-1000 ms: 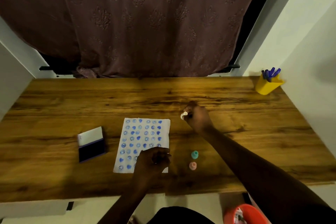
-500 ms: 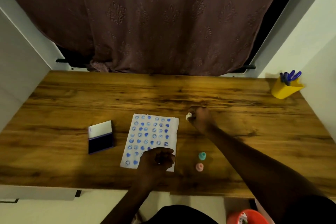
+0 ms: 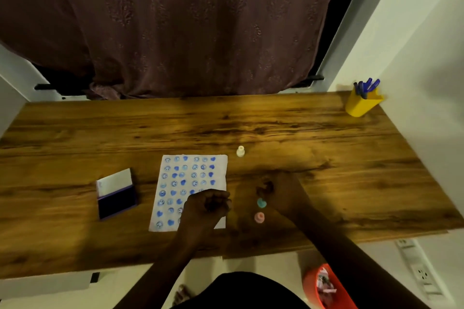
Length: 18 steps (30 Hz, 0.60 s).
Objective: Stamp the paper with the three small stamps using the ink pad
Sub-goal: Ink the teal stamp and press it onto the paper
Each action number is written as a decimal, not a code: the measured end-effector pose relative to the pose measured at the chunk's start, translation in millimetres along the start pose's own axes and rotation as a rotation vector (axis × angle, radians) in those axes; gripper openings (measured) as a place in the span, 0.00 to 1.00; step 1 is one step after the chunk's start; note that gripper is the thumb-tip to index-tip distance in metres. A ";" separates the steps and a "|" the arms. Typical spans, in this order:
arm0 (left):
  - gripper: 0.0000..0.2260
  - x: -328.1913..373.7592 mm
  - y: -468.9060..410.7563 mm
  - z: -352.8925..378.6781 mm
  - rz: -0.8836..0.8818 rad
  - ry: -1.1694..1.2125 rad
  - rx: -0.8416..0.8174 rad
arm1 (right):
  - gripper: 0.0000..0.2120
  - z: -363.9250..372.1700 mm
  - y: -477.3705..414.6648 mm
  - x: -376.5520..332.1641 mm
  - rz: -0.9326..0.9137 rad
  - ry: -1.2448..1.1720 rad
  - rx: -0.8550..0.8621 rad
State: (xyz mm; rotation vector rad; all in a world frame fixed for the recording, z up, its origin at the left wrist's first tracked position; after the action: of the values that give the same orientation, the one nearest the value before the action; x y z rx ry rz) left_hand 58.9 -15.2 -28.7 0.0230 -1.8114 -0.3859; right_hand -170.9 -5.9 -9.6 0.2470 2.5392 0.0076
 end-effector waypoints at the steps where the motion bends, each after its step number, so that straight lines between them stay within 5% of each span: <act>1: 0.11 1.0 -0.5 0.8 0.009 -0.007 -0.003 | 0.06 3.2 4.7 3.4 0.006 0.019 0.002; 6: 0.11 0.4 -1.5 3.3 0.027 0.009 -0.012 | 0.20 17.0 15.2 15.3 0.067 0.133 -0.039; 14: 0.14 -0.8 0.5 0.2 0.034 0.055 -0.010 | 0.11 13.4 14.6 5.8 0.030 0.102 -0.051; 18: 0.14 6.6 0.5 -1.0 0.071 0.072 -0.001 | 0.12 -4.2 13.1 -11.7 0.043 -0.216 0.029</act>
State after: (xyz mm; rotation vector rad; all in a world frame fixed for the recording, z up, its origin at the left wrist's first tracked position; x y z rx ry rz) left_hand 58.1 -16.4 -22.2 -0.0275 -1.7359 -0.3313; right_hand -161.4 5.1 1.2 0.2976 2.3198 -0.0367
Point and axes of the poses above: each hand's wrist, its own y-axis away from the middle knuckle, its own z-axis out of the palm, x = y × z, the point moved 10 cm from there along -y, towards the middle knuckle, and after that the axes turned 3 degrees about x, right-handed, at the moved point
